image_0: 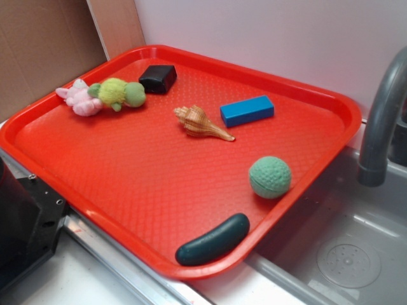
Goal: Grab the pink bunny.
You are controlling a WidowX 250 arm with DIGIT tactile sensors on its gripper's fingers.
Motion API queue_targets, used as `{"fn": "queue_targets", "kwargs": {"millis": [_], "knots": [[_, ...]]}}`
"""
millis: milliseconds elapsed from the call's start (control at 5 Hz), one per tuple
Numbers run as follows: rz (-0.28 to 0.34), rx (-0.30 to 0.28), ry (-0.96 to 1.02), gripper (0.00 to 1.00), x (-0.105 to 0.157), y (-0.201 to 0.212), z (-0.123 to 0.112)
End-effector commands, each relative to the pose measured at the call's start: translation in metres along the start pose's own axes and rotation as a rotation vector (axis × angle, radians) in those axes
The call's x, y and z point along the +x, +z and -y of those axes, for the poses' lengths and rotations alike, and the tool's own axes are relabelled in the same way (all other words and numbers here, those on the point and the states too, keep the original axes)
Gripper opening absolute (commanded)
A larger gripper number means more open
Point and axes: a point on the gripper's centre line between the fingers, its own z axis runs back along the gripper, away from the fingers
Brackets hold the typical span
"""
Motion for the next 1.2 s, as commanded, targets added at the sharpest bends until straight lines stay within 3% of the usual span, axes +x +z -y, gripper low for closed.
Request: {"fn": "queue_targets", "kwargs": {"millis": [0,200,400,600,1000], "knots": [[0.0,0.0,0.0,1.0,0.0,0.0,0.0],[-0.017,0.071,0.245,1.0,0.019,-0.037,-0.037],[0.022,0.066,0.495,1.0,0.024,-0.056,-0.051],[0.034,0.109,0.742,1.0,0.021,-0.078,-0.061],[0.034,0.109,0.742,1.0,0.021,-0.078,-0.061]]}}
